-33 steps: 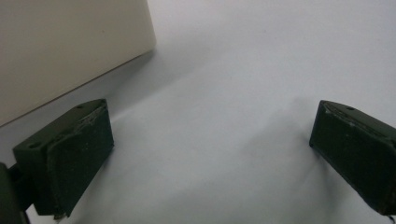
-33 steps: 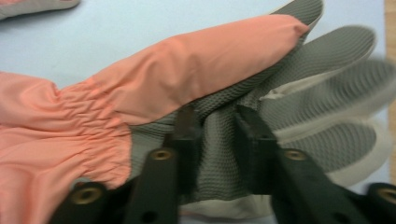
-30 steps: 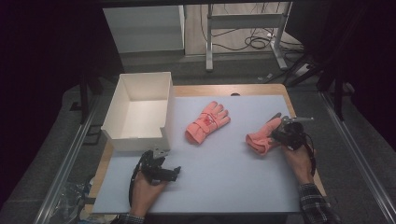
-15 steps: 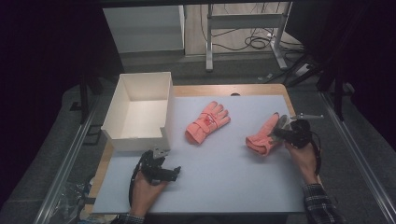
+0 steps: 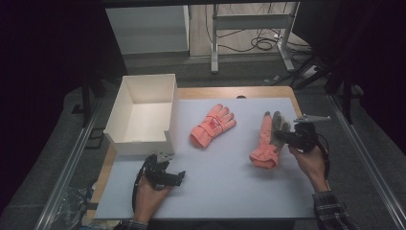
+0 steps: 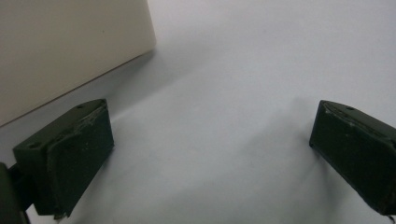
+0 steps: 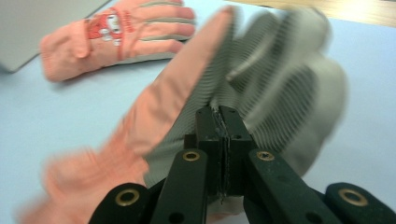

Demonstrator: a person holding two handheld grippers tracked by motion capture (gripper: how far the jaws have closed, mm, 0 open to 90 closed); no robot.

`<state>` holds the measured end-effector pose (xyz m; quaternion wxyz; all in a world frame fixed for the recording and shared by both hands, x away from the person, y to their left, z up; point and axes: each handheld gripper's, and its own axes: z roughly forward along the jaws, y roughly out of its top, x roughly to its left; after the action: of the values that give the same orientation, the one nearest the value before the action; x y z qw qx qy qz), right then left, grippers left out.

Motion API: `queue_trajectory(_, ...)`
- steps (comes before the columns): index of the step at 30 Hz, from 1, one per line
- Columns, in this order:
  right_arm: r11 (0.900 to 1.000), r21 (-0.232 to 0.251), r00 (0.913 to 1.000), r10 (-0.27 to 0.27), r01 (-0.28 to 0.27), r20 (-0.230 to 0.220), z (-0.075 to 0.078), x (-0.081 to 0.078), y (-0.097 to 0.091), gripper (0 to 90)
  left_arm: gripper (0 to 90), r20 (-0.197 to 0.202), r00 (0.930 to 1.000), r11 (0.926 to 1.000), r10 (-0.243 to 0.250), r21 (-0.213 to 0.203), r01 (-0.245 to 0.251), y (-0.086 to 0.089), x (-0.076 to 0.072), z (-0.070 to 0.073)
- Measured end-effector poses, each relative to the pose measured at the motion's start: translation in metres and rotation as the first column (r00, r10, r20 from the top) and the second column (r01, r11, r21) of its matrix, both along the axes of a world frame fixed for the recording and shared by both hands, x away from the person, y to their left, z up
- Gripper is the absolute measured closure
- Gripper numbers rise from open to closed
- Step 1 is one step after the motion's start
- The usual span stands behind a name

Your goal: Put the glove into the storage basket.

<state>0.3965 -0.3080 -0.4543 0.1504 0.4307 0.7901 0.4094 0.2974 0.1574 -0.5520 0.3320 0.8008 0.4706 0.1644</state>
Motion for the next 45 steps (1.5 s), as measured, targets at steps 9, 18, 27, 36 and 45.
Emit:
queue_trajectory(9, 0.9938, 0.053, 0.9949, 0.099, -0.098, -0.022, -0.001, -0.007, 0.022, 88.4, 0.0, 0.0, 1.0, 1.0, 0.0, 0.0, 0.0, 0.0, 0.0, 0.0)
queue_trajectory(18, 0.9771, 0.083, 0.9802, 0.198, -0.196, -0.016, 0.002, -0.014, 0.047, 88.4, 0.0, 0.0, 1.0, 1.0, 0.0, 0.0, 0.0, 0.0, 0.0, 0.0)
queue_trajectory(27, 0.9458, 0.123, 0.9491, 0.309, -0.301, -0.059, -0.014, -0.014, 0.077, 88.3, 0.0, 0.0, 1.0, 1.0, 0.0, 0.0, 0.0, 0.0, 0.0, 0.0)
queue_trajectory(36, 0.9362, 0.103, 0.9297, 0.347, -0.336, -0.123, -0.044, -0.01, 0.095, 88.2, 0.0, 0.0, 1.0, 1.0, 0.0, 0.0, 0.0, 0.0, 0.0, 0.0)
queue_trajectory(45, 0.9456, 0.001, 0.9435, 0.325, -0.325, -0.066, -0.047, -0.009, 0.097, 76.8, 0.0, 0.0, 1.0, 1.0, 0.0, 0.0, 0.0, 0.0, 0.0, 0.0)
